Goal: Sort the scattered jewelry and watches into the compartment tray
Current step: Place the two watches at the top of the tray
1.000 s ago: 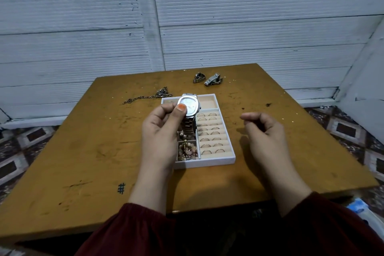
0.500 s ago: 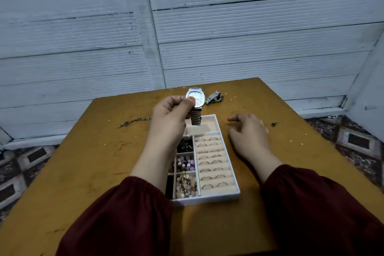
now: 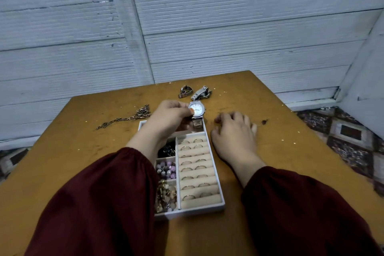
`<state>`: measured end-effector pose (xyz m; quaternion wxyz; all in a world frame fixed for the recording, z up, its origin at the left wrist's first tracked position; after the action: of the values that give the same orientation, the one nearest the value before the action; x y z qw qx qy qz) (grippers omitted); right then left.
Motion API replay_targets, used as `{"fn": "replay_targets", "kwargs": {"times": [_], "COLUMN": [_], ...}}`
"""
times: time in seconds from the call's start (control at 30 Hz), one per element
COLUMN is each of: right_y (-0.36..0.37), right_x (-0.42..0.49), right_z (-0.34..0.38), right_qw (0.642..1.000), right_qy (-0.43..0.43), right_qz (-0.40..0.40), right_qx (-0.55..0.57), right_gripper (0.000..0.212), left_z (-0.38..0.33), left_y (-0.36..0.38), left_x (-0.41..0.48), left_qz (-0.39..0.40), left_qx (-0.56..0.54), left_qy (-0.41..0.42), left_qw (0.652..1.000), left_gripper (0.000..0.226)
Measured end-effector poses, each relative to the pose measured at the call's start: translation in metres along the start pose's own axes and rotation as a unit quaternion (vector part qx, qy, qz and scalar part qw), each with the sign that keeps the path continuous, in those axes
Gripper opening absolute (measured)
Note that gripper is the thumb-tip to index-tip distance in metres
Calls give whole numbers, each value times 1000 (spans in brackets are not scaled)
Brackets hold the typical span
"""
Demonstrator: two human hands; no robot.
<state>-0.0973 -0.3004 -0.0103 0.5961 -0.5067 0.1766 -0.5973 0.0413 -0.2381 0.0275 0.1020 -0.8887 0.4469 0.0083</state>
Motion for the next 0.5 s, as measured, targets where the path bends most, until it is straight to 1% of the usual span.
{"fn": "replay_targets", "kwargs": {"times": [0.07, 0.13, 0.23, 0.33, 0.43, 0.5], "right_y": [0, 1, 1, 2, 1, 1], "right_x": [0, 0, 0, 1, 1, 0], "right_z": [0, -1, -1, 0, -1, -1], "right_qw": [1000, 1000, 1000, 1000, 1000, 1000], "right_qy": [0, 1, 0, -4, -6, -8], "right_qz": [-3, -5, -3, -4, -6, -5], "right_qx": [-2, 0, 2, 6, 6, 6], "right_gripper": [29, 29, 30, 31, 31, 31], "left_z": [3, 5, 10, 14, 17, 20], "left_y": [3, 4, 4, 3, 4, 4], "left_x": [2, 6, 12, 17, 19, 21], "left_qz": [4, -5, -19, -20, -2, 1], "left_qx": [8, 17, 24, 34, 60, 75], "left_qy": [-9, -8, -12, -1, 5, 3], "left_qw": [1000, 1000, 999, 999, 998, 997], "left_gripper": [10, 14, 14, 27, 22, 22]}}
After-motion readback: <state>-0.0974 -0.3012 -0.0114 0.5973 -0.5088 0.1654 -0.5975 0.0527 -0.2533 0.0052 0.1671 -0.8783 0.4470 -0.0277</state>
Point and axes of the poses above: each hand's wrist, its own x-axis towards the middle knuckle, its own y-axis out of the palm, z = x × y, the point moved 7 cm from there along x, towards the middle knuckle, and after that the axes turned 11 degrees about -z, right-handed, at the moved point
